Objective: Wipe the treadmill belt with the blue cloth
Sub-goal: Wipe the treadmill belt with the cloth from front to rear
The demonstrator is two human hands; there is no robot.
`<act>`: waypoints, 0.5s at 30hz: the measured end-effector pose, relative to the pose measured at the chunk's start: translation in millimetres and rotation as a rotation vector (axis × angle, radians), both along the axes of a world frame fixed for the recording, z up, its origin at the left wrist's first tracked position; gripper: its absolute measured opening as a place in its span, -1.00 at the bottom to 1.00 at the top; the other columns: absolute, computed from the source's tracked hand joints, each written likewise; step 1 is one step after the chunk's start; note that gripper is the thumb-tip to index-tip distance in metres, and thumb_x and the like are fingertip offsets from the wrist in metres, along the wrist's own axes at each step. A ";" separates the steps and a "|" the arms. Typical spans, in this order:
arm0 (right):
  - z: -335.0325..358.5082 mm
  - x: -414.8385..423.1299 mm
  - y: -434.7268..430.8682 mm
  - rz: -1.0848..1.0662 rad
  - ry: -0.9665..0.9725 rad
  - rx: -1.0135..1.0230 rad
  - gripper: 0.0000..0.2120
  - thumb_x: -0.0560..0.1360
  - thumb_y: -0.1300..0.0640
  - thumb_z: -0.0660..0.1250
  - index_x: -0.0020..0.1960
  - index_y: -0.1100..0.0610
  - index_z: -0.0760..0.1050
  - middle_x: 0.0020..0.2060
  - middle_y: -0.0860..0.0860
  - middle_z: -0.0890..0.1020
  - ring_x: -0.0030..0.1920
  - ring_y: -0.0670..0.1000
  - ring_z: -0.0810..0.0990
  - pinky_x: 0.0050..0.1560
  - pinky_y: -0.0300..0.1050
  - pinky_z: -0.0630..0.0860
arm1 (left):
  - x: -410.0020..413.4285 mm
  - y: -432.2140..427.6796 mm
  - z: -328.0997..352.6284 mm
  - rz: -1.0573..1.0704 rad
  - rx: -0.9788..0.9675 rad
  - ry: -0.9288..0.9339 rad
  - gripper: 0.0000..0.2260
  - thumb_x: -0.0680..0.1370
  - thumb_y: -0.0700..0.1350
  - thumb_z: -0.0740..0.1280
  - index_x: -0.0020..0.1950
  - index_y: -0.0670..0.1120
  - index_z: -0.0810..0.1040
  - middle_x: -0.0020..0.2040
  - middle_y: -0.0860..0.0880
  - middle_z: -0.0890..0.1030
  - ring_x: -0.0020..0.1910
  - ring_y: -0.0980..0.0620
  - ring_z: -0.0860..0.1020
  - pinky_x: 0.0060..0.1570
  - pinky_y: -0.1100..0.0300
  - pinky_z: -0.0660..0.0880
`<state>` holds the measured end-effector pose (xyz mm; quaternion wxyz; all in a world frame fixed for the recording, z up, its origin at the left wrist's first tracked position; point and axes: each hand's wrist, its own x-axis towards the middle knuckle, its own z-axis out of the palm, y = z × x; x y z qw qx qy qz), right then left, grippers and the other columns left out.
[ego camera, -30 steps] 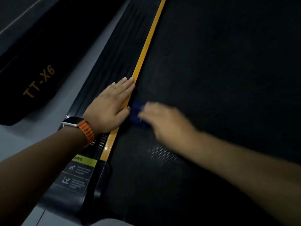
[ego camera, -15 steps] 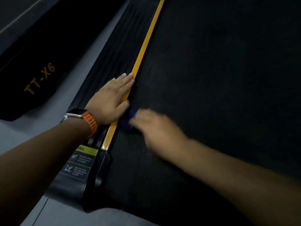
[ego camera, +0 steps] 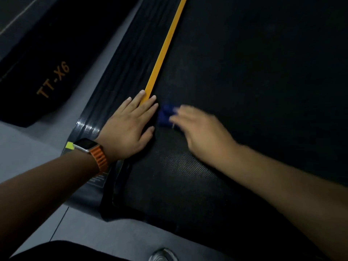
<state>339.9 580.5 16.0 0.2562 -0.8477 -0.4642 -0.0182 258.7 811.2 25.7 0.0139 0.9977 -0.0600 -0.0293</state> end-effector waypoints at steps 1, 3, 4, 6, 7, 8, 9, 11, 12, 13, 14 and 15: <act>0.0 -22.1 -10.5 0.114 0.044 -0.008 -0.57 0.38 0.36 0.40 0.23 0.16 0.59 0.24 0.14 0.59 0.28 0.17 0.53 0.31 0.11 0.48 | 0.6 -0.2 -0.3 -0.001 0.003 0.003 -0.35 0.63 0.19 0.02 0.65 -0.11 0.21 0.68 -0.02 0.11 0.68 -0.04 -0.08 0.63 -0.06 -0.06; 5.1 -48.4 -27.5 0.278 0.102 -0.059 -0.52 0.39 0.32 0.43 0.30 0.11 0.54 0.29 0.09 0.56 0.34 0.12 0.49 0.37 0.06 0.43 | 0.1 0.2 -0.4 -0.001 -0.004 0.013 -0.34 0.62 0.19 0.01 0.66 -0.11 0.19 0.68 -0.02 0.10 0.68 -0.03 -0.09 0.62 -0.04 -0.10; 7.8 -45.1 -31.0 0.320 0.092 -0.074 -0.50 0.39 0.31 0.44 0.31 0.09 0.53 0.29 0.08 0.56 0.34 0.11 0.50 0.35 0.04 0.44 | -0.1 0.3 0.2 0.002 -0.011 0.015 -0.34 0.62 0.19 0.00 0.66 -0.11 0.19 0.68 -0.02 0.10 0.68 -0.03 -0.09 0.62 -0.04 -0.11; 9.6 -14.7 -24.1 0.308 0.013 -0.105 -0.49 0.36 0.32 0.45 0.28 0.07 0.54 0.23 0.09 0.60 0.26 0.13 0.56 0.24 0.04 0.53 | 0.1 -0.1 1.5 0.000 -0.027 0.005 -0.34 0.63 0.19 0.01 0.66 -0.12 0.20 0.68 -0.02 0.12 0.68 -0.03 -0.08 0.62 -0.06 -0.09; 7.7 10.1 -17.7 0.245 -0.041 -0.093 -0.51 0.35 0.33 0.44 0.25 0.07 0.55 0.18 0.09 0.61 0.21 0.15 0.59 0.18 0.06 0.57 | 0.8 0.2 1.8 -0.001 -0.034 0.000 -0.34 0.63 0.20 0.02 0.66 -0.12 0.20 0.68 -0.02 0.12 0.68 -0.03 -0.08 0.63 -0.06 -0.08; 7.0 38.8 -12.8 0.158 -0.083 -0.082 -0.55 0.37 0.33 0.41 0.23 0.06 0.56 0.14 0.09 0.62 0.16 0.17 0.60 0.12 0.09 0.59 | 0.8 0.4 2.1 -0.001 -0.042 -0.002 -0.34 0.63 0.20 0.02 0.66 -0.12 0.20 0.68 -0.01 0.12 0.68 -0.02 -0.08 0.63 -0.06 -0.08; 8.1 66.5 -9.9 0.075 -0.095 -0.089 -0.61 0.41 0.31 0.36 0.20 0.06 0.56 0.11 0.08 0.62 0.12 0.18 0.61 0.07 0.12 0.59 | 0.6 0.3 2.4 0.001 -0.050 0.000 -0.34 0.63 0.21 0.02 0.66 -0.11 0.19 0.68 -0.01 0.12 0.68 -0.01 -0.09 0.63 -0.05 -0.10; 8.9 95.6 -5.7 -0.046 -0.065 -0.053 -0.72 0.48 0.28 0.27 0.15 0.10 0.58 0.07 0.07 0.63 0.06 0.19 0.61 0.01 0.14 0.57 | -0.2 0.3 3.1 0.006 -0.061 0.001 -0.34 0.64 0.22 0.02 0.66 -0.11 0.17 0.68 0.00 0.10 0.68 0.01 -0.11 0.63 -0.03 -0.12; 6.0 90.8 -4.6 -0.077 -0.051 -0.026 -0.73 0.49 0.27 0.25 0.13 0.12 0.59 0.07 0.08 0.64 0.06 0.19 0.61 0.02 0.14 0.57 | -0.6 0.0 2.9 0.008 -0.062 0.004 -0.33 0.64 0.22 0.02 0.67 -0.10 0.17 0.68 0.01 0.10 0.68 0.02 -0.12 0.63 -0.03 -0.13; 2.2 75.1 -5.5 -0.083 -0.053 0.000 -0.72 0.47 0.28 0.26 0.13 0.13 0.60 0.08 0.09 0.64 0.08 0.20 0.61 0.04 0.14 0.57 | -0.9 0.3 3.1 0.010 -0.060 0.007 -0.33 0.64 0.23 0.01 0.67 -0.10 0.16 0.68 0.01 0.09 0.68 0.02 -0.12 0.63 -0.03 -0.12; -0.6 51.4 -11.7 -0.054 -0.045 0.032 -0.71 0.45 0.29 0.29 0.14 0.14 0.61 0.10 0.11 0.64 0.11 0.19 0.61 0.08 0.13 0.57 | -1.0 0.1 3.1 0.011 -0.057 0.010 -0.33 0.64 0.23 0.01 0.67 -0.10 0.16 0.68 0.01 0.09 0.68 0.02 -0.12 0.63 -0.04 -0.12; -4.5 23.6 -21.5 0.017 -0.016 0.058 -0.68 0.42 0.32 0.33 0.15 0.15 0.61 0.12 0.13 0.64 0.14 0.19 0.61 0.13 0.14 0.56 | -0.6 -0.4 2.9 0.012 -0.056 0.013 -0.33 0.63 0.23 0.01 0.67 -0.10 0.16 0.68 0.01 0.09 0.68 0.02 -0.12 0.63 -0.05 -0.11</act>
